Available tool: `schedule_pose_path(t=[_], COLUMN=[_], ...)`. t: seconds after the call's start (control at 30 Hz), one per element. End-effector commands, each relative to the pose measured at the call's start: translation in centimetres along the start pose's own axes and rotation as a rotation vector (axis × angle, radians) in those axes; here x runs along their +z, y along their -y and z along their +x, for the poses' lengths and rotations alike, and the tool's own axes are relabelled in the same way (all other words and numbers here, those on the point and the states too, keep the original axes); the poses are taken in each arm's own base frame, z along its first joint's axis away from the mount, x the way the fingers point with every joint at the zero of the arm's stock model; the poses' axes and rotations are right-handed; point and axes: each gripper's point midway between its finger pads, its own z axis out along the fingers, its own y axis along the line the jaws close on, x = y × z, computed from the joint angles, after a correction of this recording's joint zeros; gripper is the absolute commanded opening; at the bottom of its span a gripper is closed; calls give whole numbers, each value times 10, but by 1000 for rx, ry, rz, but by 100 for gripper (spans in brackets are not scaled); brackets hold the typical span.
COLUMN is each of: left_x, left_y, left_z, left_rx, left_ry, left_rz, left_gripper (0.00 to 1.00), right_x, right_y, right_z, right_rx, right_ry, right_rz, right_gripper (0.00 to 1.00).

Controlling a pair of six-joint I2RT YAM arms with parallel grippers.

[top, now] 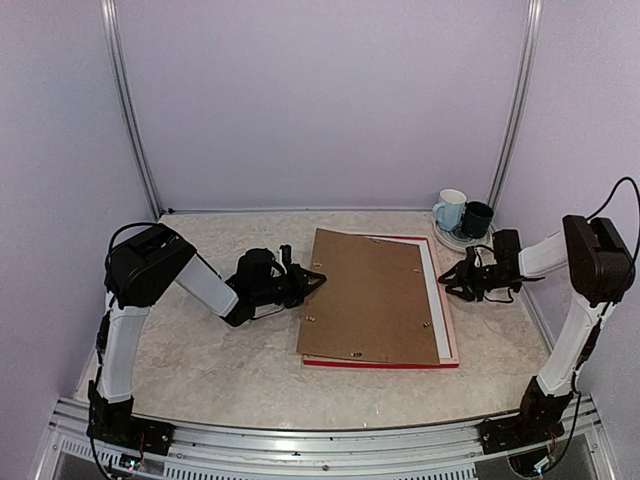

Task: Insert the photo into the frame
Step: Place the backboard on the frame body.

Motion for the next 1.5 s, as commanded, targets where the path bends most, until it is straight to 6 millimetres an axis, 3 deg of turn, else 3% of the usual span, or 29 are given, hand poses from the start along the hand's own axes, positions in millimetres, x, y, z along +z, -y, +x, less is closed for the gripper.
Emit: schedule_pose_path(t=[0.0, 0.5, 0.87, 1.27, 1.47], left_x=[-3, 13, 18, 21, 26], left_y=[-15, -4, -22, -20, -19], left_z=[-3, -7, 1, -3, 7], left_rx=[80, 102, 143, 183, 185], left_ry=[48, 34, 4, 43, 1], left_rz=[-82, -66, -162, -205, -181], left_gripper=[0, 0, 0, 0, 0], right_x=[6, 25, 27, 30, 31], right_y=[-1, -15, -20, -25, -24], right_z=[2, 14, 14, 15, 17], right_rx=[-14, -57, -68, -84, -84], right_ry=[-17, -75, -84, -90, -95], right_rz=[-3, -17, -25, -31, -32], right_gripper=[40, 40, 40, 40, 41])
